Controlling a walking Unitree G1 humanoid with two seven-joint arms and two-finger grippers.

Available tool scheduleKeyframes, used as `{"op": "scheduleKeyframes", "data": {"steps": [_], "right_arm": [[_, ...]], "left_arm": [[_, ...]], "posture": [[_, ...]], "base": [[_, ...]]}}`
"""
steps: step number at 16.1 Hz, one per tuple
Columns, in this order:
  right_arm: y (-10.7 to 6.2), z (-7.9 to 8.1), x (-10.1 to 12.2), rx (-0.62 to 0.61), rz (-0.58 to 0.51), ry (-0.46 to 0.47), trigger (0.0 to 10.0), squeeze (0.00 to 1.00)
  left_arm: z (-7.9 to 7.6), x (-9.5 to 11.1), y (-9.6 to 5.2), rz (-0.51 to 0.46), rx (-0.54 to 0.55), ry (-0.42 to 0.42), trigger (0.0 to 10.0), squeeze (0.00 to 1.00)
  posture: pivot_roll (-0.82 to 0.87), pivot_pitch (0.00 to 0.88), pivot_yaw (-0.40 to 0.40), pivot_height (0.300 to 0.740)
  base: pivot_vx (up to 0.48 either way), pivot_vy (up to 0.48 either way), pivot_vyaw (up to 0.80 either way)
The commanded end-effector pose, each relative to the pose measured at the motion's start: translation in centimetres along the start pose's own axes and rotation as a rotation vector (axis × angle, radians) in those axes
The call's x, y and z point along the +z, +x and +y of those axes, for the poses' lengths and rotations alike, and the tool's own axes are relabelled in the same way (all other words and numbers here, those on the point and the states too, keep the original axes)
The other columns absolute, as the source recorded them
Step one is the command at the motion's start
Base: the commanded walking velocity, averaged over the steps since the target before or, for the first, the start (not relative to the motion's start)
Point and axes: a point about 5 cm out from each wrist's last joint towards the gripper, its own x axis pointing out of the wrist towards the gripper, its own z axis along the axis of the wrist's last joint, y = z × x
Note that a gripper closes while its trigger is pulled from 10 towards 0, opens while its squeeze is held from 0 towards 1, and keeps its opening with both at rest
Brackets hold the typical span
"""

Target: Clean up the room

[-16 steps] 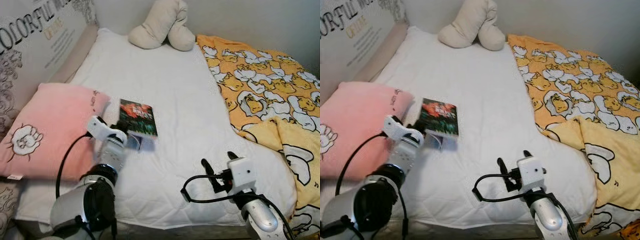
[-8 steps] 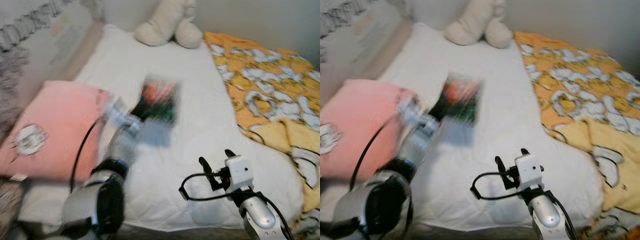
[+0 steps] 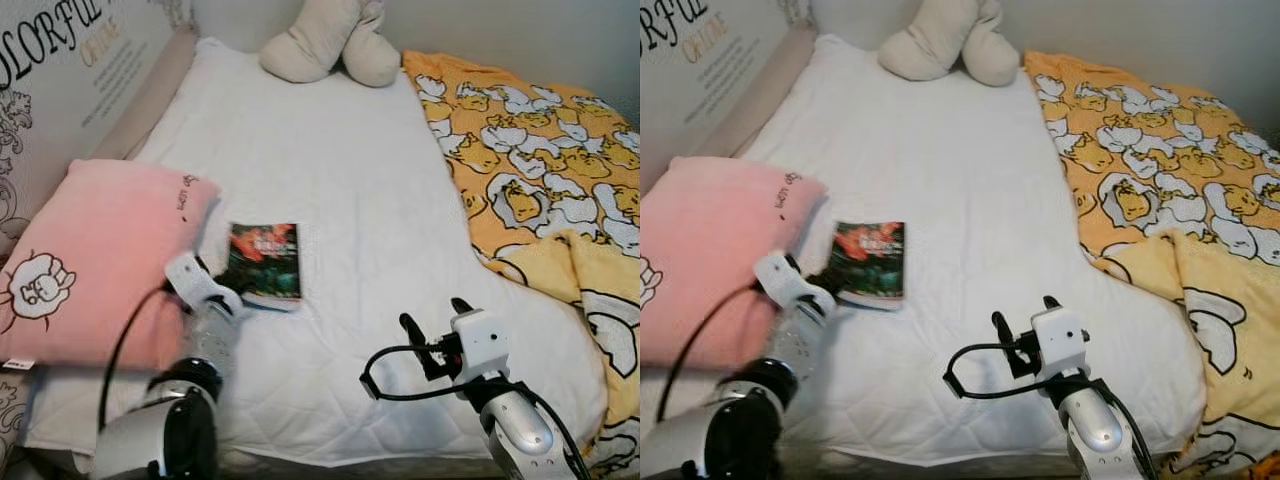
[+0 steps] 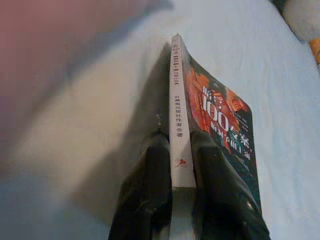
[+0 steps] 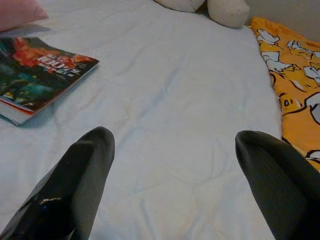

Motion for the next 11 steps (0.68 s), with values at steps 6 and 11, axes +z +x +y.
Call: {"op": "scheduleKeyframes", "data": {"steps": [6, 11], "right_arm": [[-0.2, 0.1, -0.5, 0.034, 0.004, 0.045, 10.0, 0.0], [-0.1, 1.6, -1.1, 0.164, 0.035, 0.089, 10.0, 0.0]], "left_arm": [[2.3, 1.0, -0.3, -0.07, 0.111, 0.105, 10.0, 0.0], [2.5, 0.2, -0.5, -0.031, 0.129, 0.109, 10.0, 0.0]], "posture": [[0.02, 0.051, -0.108, 0.74], [0.05, 0.035, -0.123, 0.74]], "base": [[0.0, 0.0, 0.0], [0.0, 0.0, 0.0]]}}
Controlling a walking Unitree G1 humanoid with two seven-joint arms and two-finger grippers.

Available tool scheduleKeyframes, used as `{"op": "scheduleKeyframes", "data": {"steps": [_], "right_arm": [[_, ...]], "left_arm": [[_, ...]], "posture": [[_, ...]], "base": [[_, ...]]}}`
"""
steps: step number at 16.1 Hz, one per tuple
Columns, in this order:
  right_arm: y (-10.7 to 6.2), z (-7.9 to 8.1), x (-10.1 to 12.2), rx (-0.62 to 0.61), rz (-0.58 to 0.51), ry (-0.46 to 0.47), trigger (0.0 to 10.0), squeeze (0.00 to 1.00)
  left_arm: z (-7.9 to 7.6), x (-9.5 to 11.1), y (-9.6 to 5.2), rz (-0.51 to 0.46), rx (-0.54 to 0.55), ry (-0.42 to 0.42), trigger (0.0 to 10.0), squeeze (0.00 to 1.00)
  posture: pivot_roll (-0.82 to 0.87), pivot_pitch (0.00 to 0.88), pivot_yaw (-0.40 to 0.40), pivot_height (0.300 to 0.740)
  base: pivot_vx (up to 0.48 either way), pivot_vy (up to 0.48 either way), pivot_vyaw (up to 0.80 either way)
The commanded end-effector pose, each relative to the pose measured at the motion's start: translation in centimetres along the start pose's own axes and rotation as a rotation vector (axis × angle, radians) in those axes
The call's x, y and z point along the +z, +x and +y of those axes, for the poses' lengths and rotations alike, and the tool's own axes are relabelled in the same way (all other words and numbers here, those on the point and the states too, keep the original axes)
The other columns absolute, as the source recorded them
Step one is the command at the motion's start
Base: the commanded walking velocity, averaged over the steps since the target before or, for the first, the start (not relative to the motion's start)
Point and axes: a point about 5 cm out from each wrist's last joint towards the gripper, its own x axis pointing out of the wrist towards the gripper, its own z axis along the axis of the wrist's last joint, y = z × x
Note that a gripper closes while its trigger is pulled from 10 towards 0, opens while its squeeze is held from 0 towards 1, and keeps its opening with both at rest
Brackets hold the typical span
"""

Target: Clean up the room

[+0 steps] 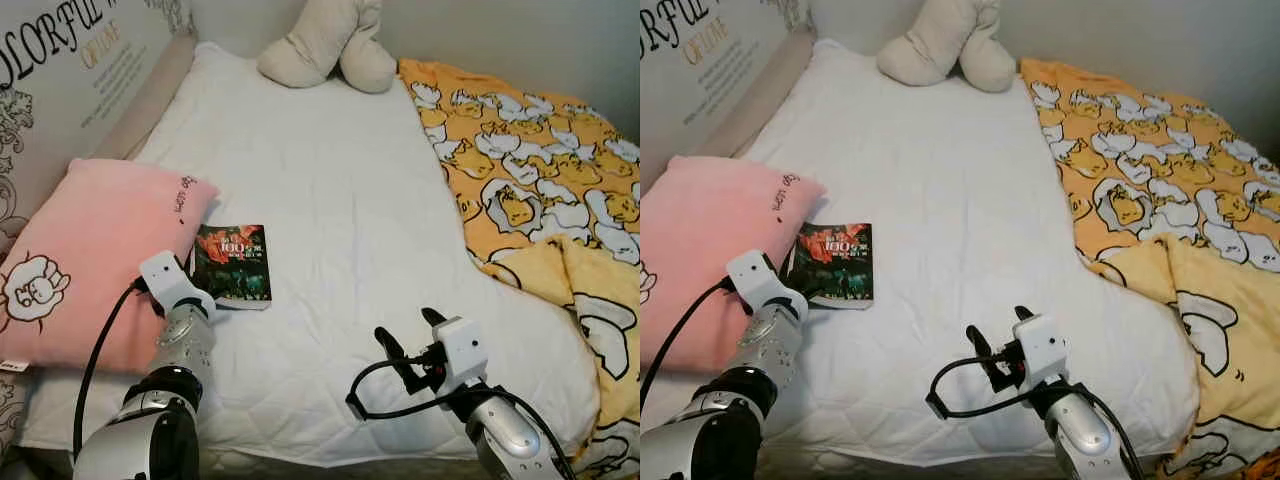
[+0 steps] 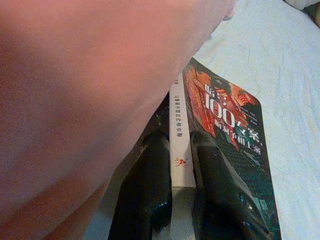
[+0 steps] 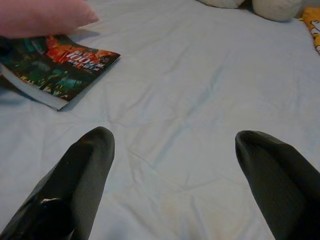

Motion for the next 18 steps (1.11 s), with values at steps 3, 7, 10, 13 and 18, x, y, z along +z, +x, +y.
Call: {"op": "scheduleKeyframes", "data": {"steps": [3, 7, 10, 13, 18], "right_arm": [[-0.3, -0.2, -0.7, 0.019, 0.033, 0.009, 10.0, 0.0], [-0.4, 0.6, -1.2, 0.055, 0.05, 0.04, 10.0, 0.0], [-0.3, 0.5, -1.4, 0.055, 0.052, 0.056, 10.0, 0.0], [0.0, 0.4, -1.7, 0.048, 0.056, 0.067, 10.0, 0.0], [0.8, 0.0, -1.1, -0.041, -0.007, 0.056, 10.0, 0.0]], "left_arm": [[-0.5, -1.6, -0.5, 0.062, -0.03, 0.064, 10.0, 1.0], [0.1, -1.0, -0.4, 0.053, -0.121, 0.304, 10.0, 1.0], [0.1, 0.1, -0.4, -0.001, -0.193, 0.52, 10.0, 1.0], [-1.5, 0.7, -0.8, -0.068, -0.339, 0.713, 10.0, 1.0], [-8.4, -2.4, -5.9, -0.053, -0.827, 0.668, 10.0, 0.0]], "posture": [[0.06, 0.025, -0.129, 0.74], [0.08, 0.018, -0.122, 0.74], [0.1, 0.003, -0.112, 0.74], [0.12, 0.0, -0.094, 0.74], [0.14, 0.0, -0.02, 0.74]], "base": [[0.0, 0.0, 0.0], [0.0, 0.0, 0.0], [0.0, 0.0, 0.0], [0.0, 0.0, 0.0], [0.0, 0.0, 0.0]]}}
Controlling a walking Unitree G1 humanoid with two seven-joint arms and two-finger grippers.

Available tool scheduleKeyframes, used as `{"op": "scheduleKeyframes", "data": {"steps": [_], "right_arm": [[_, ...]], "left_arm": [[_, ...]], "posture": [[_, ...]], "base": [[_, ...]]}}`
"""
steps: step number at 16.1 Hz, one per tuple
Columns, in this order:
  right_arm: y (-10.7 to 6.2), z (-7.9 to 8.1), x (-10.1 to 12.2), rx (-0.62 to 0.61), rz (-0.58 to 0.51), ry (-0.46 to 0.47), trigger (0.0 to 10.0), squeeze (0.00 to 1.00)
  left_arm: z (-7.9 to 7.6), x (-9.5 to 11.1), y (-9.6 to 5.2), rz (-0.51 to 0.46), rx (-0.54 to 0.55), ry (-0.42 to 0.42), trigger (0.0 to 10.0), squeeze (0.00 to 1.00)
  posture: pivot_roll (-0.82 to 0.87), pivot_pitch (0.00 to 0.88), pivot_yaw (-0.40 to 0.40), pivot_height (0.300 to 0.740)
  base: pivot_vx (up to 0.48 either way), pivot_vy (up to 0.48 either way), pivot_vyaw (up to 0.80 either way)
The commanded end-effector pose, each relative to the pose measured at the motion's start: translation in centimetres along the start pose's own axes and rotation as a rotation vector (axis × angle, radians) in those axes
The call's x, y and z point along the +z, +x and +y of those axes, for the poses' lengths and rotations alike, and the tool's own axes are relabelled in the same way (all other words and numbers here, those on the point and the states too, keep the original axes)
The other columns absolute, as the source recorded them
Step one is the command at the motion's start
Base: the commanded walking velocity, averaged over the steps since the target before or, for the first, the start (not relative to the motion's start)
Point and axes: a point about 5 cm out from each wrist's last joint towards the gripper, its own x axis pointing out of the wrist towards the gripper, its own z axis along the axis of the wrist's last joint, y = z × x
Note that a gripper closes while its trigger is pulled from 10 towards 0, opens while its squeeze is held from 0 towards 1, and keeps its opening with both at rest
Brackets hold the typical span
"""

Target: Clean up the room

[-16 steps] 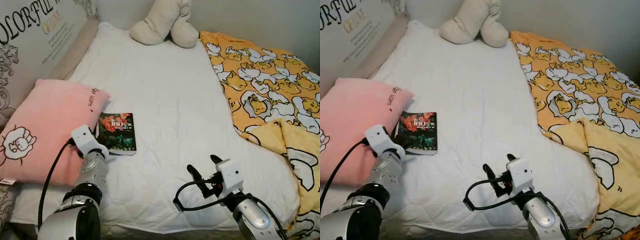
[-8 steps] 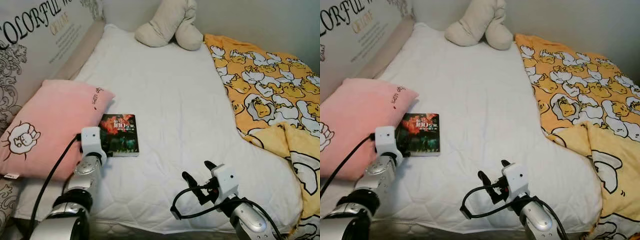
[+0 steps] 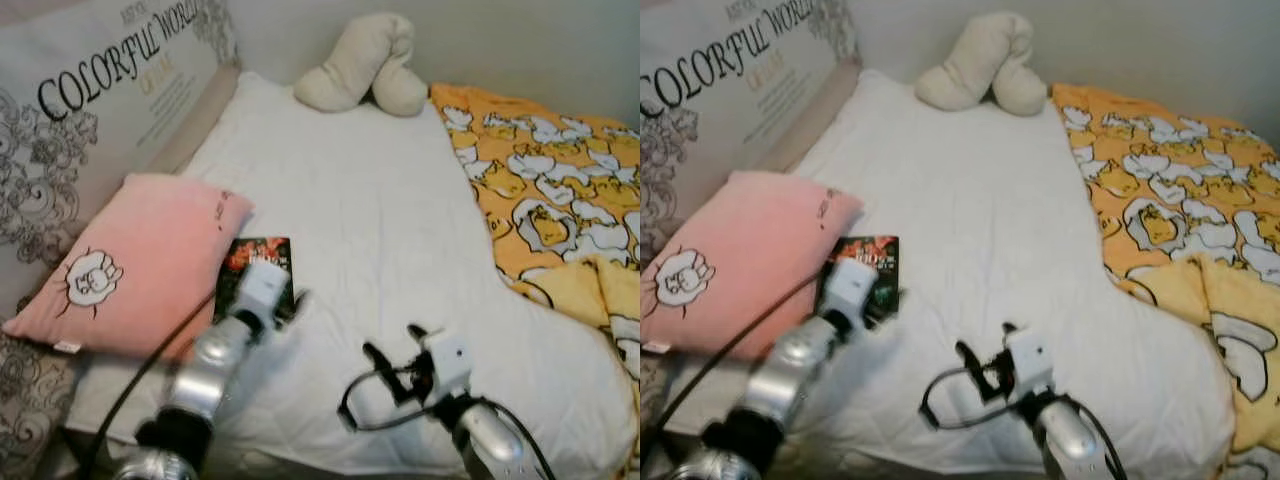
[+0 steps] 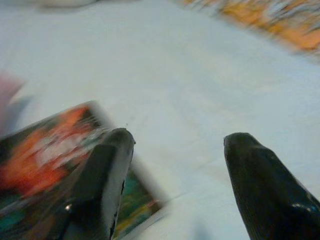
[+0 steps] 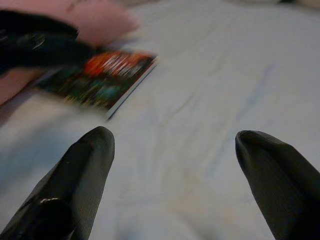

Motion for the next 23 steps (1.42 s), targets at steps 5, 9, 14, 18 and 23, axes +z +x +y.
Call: {"op": "scheduleKeyframes", "data": {"steps": [5, 9, 14, 18, 23], "right_arm": [[-0.8, -4.6, 1.3, -0.481, -0.061, -0.047, 10.0, 0.0], [0.8, -3.6, 1.5, -0.412, -0.066, -0.04, 10.0, 0.0], [1.0, -4.4, 1.4, -0.459, -0.104, -0.049, 10.0, 1.0], [0.7, -4.3, 0.8, -0.465, -0.103, -0.048, 10.0, 1.0], [0.3, -4.3, 0.0, -0.464, -0.087, -0.047, 10.0, 1.0]], "left_arm": [[2.2, 0.8, -2.4, -0.145, 0.348, -0.078, 10.0, 0.0], [1.2, 0.8, -1.8, -0.15, 0.289, -0.124, 10.0, 0.11], [1.8, 0.0, -2.2, -0.142, 0.324, -0.157, 10.0, 1.0], [2.9, -1.0, -2.3, -0.097, 0.356, -0.139, 10.0, 1.0], [3.3, -2.2, -2.3, -0.041, 0.36, -0.103, 10.0, 1.0]], "posture": [[0.16, 0.0, -0.012, 0.74], [0.17, 0.0, -0.031, 0.74], [0.18, 0.0, -0.033, 0.74], [0.18, 0.0, -0.035, 0.74], [0.18, 0.0, -0.027, 0.74]], "base": [[0.049, -0.265, 0.0], [0.0, -0.458, 0.0], [0.153, -0.422, 0.0], [0.135, -0.198, 0.0], [0.0, 0.0, 0.0]]}}
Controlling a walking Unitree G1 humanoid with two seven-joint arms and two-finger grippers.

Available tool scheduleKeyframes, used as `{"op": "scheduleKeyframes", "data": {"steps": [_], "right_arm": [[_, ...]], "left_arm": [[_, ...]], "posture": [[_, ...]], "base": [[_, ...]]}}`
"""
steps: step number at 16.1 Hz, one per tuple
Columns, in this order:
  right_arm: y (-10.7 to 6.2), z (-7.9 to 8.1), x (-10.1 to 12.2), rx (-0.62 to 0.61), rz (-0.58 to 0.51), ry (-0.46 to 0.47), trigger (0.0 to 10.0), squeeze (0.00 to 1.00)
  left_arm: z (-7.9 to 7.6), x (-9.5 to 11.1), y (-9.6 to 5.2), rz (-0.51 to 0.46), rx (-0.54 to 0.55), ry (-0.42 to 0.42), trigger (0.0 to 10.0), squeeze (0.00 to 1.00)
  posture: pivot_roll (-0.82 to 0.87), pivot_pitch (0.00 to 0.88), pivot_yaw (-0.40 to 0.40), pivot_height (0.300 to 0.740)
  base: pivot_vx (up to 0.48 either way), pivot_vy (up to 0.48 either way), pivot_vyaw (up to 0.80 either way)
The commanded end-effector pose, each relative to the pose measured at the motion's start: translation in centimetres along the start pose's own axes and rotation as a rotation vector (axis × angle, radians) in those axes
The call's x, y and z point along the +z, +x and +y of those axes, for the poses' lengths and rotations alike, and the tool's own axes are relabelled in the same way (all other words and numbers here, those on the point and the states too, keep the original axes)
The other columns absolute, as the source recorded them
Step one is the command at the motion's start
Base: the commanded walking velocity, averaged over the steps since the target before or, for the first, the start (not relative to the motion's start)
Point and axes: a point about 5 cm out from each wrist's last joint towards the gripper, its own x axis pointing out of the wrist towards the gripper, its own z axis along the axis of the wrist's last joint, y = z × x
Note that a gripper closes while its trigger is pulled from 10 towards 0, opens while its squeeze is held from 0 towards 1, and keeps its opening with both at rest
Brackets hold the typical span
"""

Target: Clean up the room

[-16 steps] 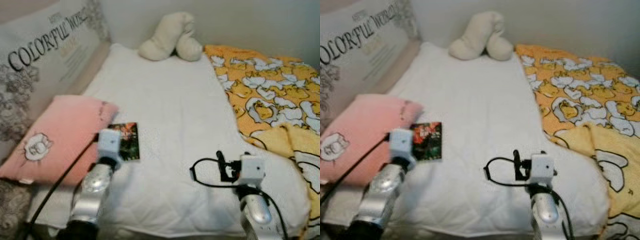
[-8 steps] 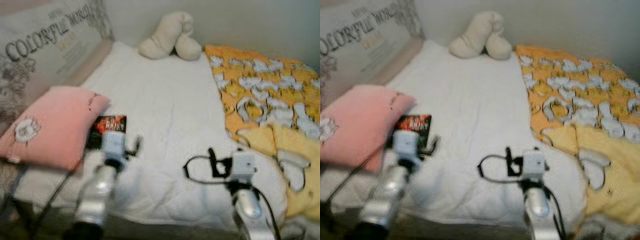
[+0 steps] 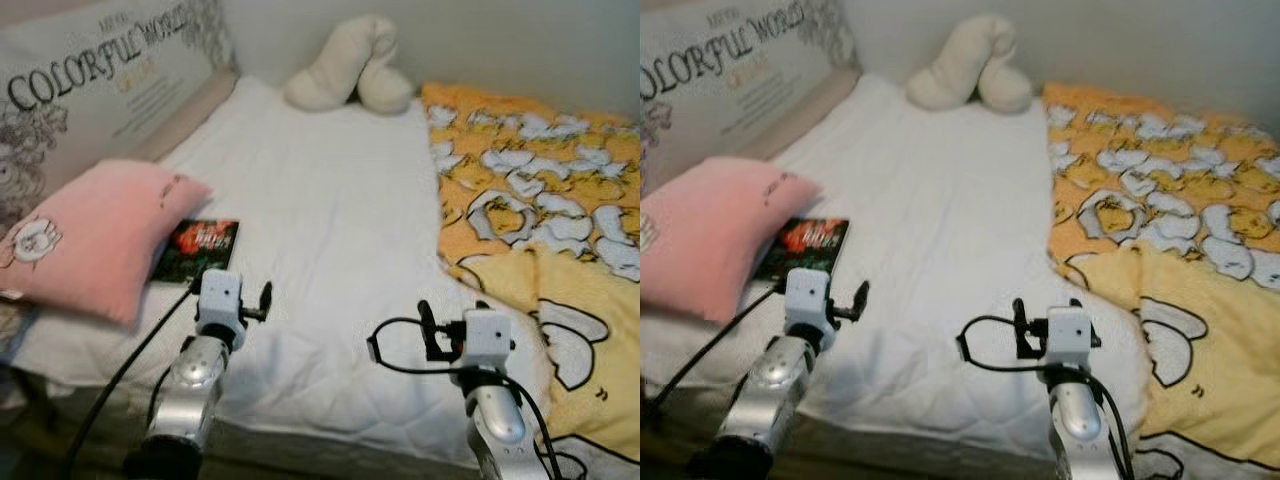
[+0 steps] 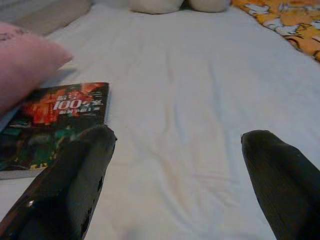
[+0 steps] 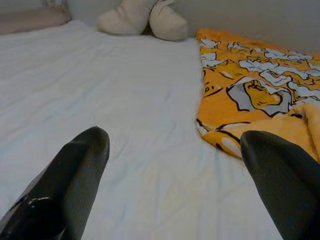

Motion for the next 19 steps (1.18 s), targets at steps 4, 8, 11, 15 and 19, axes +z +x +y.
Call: {"op": "scheduleKeyframes", "data": {"steps": [4, 8, 11, 15, 19], "right_arm": [[0.4, -0.7, 0.2, -0.022, -0.022, -0.003, 10.0, 1.0], [1.3, -0.2, 0.2, -0.004, -0.003, -0.025, 10.0, 0.0], [1.6, 0.4, 0.0, 0.007, 0.006, -0.003, 10.0, 0.0], [1.2, 1.1, 0.3, 0.077, 0.004, 0.002, 10.0, 0.0], [0.7, 1.3, 0.5, 0.099, -0.025, -0.032, 10.0, 0.0]], "left_arm": [[-1.3, 0.4, -0.1, -0.045, -0.083, 0.018, 10.0, 1.0], [-1.5, 1.1, 0.3, -0.06, -0.124, -0.004, 10.0, 0.0], [-0.6, 1.4, 0.5, -0.067, -0.072, 0.035, 10.0, 0.0], [-0.2, 0.9, 0.3, -0.052, -0.012, -0.049, 10.0, 0.0], [-0.6, 0.5, 0.3, -0.036, -0.039, -0.113, 10.0, 0.0]], "posture": [[0.18, 0.0, -0.027, 0.74], [0.2, 0.0, -0.014, 0.74], [0.21, 0.0, -0.029, 0.74], [0.21, 0.0, -0.071, 0.74], [0.17, 0.0, -0.054, 0.74]], "base": [[0.0, 0.0, 0.0], [0.0, 0.0, -0.14], [0.0, 0.0, -0.57], [0.0, 0.0, -0.58], [0.0, 0.0, -0.63]]}}
